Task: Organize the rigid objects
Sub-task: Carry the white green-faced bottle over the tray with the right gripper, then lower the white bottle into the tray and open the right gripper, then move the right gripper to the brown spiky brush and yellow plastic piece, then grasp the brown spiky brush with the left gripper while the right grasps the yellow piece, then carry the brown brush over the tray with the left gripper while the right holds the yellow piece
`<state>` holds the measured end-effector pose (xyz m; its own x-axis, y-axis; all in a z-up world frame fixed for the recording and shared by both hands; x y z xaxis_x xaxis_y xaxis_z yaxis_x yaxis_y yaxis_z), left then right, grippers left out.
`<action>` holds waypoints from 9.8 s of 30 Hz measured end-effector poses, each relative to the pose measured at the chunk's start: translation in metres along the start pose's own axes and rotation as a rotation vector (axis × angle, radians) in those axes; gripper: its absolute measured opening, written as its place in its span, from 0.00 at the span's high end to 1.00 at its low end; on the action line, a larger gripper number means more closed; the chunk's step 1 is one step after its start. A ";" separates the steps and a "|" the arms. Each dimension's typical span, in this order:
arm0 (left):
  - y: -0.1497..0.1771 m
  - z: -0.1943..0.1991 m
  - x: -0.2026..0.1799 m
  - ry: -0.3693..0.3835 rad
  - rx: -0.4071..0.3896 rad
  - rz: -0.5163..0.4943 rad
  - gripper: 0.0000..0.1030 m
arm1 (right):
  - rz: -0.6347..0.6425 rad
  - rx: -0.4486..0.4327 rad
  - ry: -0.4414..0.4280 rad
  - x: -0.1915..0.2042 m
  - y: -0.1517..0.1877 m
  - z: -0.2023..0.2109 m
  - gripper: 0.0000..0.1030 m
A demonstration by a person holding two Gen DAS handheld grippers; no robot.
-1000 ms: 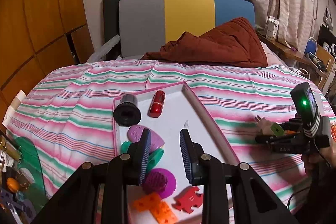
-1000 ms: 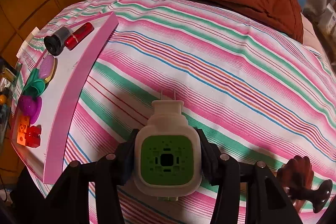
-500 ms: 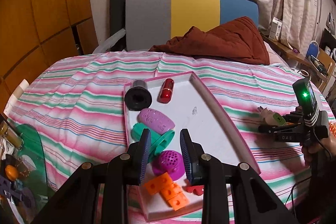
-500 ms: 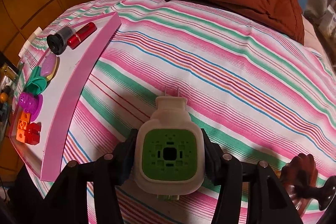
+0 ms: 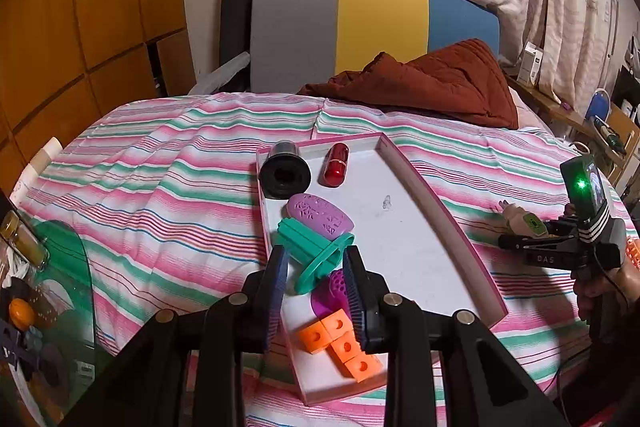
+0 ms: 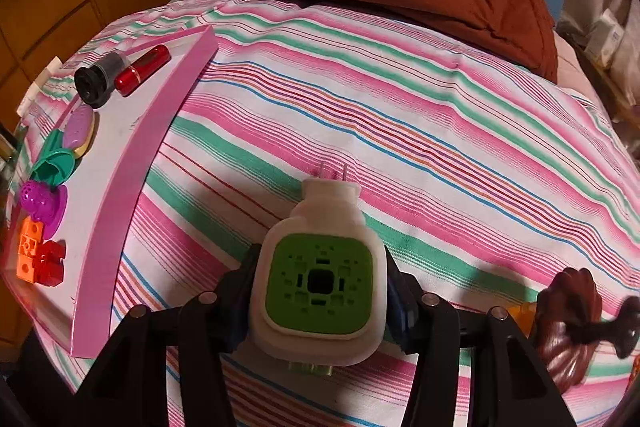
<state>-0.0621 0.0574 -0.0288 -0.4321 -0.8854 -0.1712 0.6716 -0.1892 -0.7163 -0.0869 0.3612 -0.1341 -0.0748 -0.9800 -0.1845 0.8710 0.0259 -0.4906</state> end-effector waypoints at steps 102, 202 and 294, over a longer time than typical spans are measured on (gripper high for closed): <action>0.021 0.006 0.022 -0.038 0.030 0.032 0.73 | -0.099 -0.212 -0.009 0.068 -0.052 0.093 0.27; -0.027 -0.183 -0.263 0.411 0.305 -0.111 0.18 | -0.957 0.019 -0.039 -0.208 0.037 0.041 0.19; -0.007 -0.026 -0.168 0.406 0.059 -0.180 0.58 | -0.257 0.175 0.189 -0.141 0.027 -0.032 0.25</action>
<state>-0.0094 0.2186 -0.0126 -0.7387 -0.5999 -0.3072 0.5920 -0.3596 -0.7212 -0.0685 0.5061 -0.1485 -0.3762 -0.8958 -0.2364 0.8807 -0.2666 -0.3914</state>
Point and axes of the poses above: each gripper's, at about its wrist camera, not at the fingertips, and z roughly against the way its jaws point, x to its left, y to its underside, the point moved 5 cm from there along -z, roughly the way its jaws point, and after that the axes turned 13 degrees about y, right-handed, at the moved point
